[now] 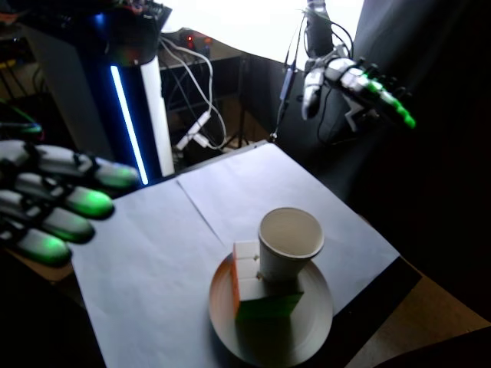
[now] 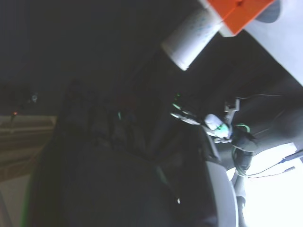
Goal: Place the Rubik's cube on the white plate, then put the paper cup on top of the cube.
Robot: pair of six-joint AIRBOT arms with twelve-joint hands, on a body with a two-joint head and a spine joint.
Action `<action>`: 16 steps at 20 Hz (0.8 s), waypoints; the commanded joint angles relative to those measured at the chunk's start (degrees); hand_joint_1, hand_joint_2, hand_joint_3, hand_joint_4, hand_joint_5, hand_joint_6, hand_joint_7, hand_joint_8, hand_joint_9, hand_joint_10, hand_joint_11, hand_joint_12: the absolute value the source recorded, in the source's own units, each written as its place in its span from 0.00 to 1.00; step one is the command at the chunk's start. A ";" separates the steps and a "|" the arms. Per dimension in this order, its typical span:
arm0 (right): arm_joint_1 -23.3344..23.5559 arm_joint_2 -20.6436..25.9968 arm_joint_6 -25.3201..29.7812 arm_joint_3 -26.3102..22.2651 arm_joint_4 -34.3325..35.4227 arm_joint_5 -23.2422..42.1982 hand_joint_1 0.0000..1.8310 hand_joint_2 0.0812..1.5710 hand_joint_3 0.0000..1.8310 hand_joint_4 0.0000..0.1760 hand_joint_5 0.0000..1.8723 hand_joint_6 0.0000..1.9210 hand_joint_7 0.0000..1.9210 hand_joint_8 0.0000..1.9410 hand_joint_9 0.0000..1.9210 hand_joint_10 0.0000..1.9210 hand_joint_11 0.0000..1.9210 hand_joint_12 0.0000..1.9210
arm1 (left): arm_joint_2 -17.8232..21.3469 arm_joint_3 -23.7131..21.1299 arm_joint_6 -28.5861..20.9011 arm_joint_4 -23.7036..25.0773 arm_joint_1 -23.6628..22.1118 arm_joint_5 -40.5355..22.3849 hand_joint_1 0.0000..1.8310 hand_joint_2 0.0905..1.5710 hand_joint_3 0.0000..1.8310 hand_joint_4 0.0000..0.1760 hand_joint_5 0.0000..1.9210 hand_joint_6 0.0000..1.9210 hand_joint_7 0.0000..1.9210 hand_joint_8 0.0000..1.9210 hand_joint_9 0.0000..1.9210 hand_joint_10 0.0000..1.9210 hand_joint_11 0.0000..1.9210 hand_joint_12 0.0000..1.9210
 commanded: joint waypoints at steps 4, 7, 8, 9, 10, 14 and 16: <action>1.15 1.32 -0.16 0.05 1.49 10.33 0.25 0.80 0.00 0.49 0.00 0.00 0.00 0.00 0.00 0.00 0.01 0.00 | 0.87 -0.33 0.20 -3.22 1.39 -11.75 0.28 0.74 0.00 1.00 0.00 0.00 0.00 0.00 0.00 0.00 0.02 0.01; 1.14 1.88 -0.16 -0.49 2.11 13.56 0.25 0.79 0.00 0.68 0.00 0.00 0.00 0.00 0.01 0.00 0.00 0.42 | 1.86 -1.00 0.44 -3.63 2.00 -13.76 0.25 0.73 0.01 1.00 0.00 0.00 0.00 0.00 0.00 0.00 0.01 0.01; 1.14 2.32 -0.16 -0.82 2.14 14.64 0.33 0.75 0.00 0.70 0.00 0.00 0.00 0.00 0.04 0.02 0.00 0.63 | 2.33 -1.48 0.76 -3.60 2.20 -14.25 0.28 0.80 0.01 1.00 0.00 0.00 0.00 0.00 0.00 0.00 0.00 0.01; 1.08 2.75 -0.16 -1.14 2.14 15.63 0.29 0.75 0.00 0.71 0.00 0.00 0.00 0.00 0.07 0.03 0.00 0.70 | 2.59 -1.74 0.88 -3.64 2.41 -15.10 0.28 0.81 0.01 1.00 0.00 0.00 0.00 0.00 0.00 0.00 0.00 0.00; 0.79 3.15 -0.17 -1.45 2.14 16.94 0.32 0.73 0.00 0.80 0.00 0.00 0.00 0.00 0.07 0.04 0.00 0.68 | 2.78 -1.93 0.88 -3.64 2.56 -15.98 0.21 0.85 0.01 1.00 0.00 0.00 0.00 0.00 0.00 0.00 0.00 0.00; 0.25 3.89 -0.13 -2.45 2.04 21.13 0.16 0.83 0.01 0.96 0.05 0.09 0.04 0.01 0.05 0.00 0.00 0.50 | 3.95 -3.14 0.96 -3.43 2.91 -19.46 0.07 0.85 0.01 0.80 0.00 0.00 0.00 0.00 0.00 0.00 0.00 0.01; 0.25 4.38 -0.08 -2.67 1.44 22.25 0.14 0.81 0.00 0.80 0.00 0.00 0.25 0.04 0.23 0.04 0.00 0.52 | 3.81 -3.18 1.07 -3.56 2.91 -22.28 0.26 0.75 0.00 1.00 0.00 0.00 0.00 0.00 0.00 0.00 0.00 0.14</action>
